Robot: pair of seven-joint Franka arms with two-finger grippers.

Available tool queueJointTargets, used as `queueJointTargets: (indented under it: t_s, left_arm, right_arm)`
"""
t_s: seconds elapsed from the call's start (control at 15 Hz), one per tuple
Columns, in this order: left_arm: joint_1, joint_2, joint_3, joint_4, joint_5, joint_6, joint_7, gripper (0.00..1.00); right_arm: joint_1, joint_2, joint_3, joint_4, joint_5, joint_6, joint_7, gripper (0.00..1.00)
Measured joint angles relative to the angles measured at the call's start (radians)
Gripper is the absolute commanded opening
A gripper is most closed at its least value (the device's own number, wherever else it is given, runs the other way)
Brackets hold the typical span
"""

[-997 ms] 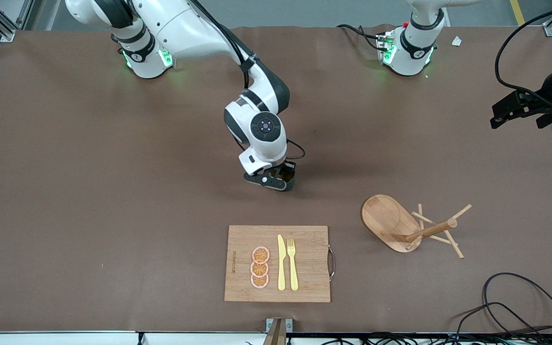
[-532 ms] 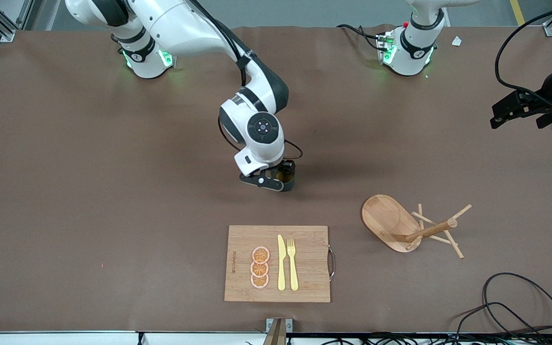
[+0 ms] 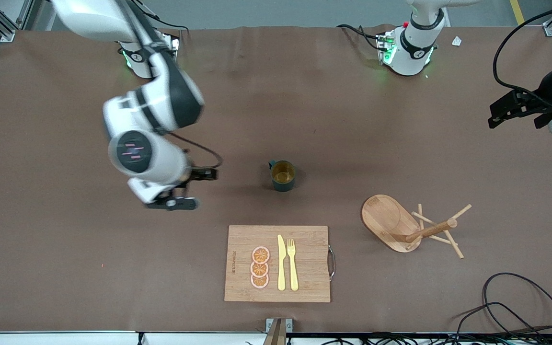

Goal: Pass cup and hang on rack
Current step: 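Withdraw the right gripper while the left gripper moves toward the mug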

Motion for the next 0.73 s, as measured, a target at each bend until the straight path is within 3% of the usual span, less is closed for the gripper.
queueJointTargets:
  t_s: [0.33,0.73]
  left_arm:
    - [-0.018,0.007,-0.072,0.0,0.0,0.003,-0.096,1.0]
    - [-0.077,0.064,-0.122,-0.001,0.0,0.078,-0.233,1.0]
  right_arm:
    - [-0.22,-0.153,-0.004,-0.151,-0.089,-0.004,-0.304,1.0]
    - [-0.393,-0.222,-0.005,-0.16,-0.133,-0.017,-0.465,1.0]
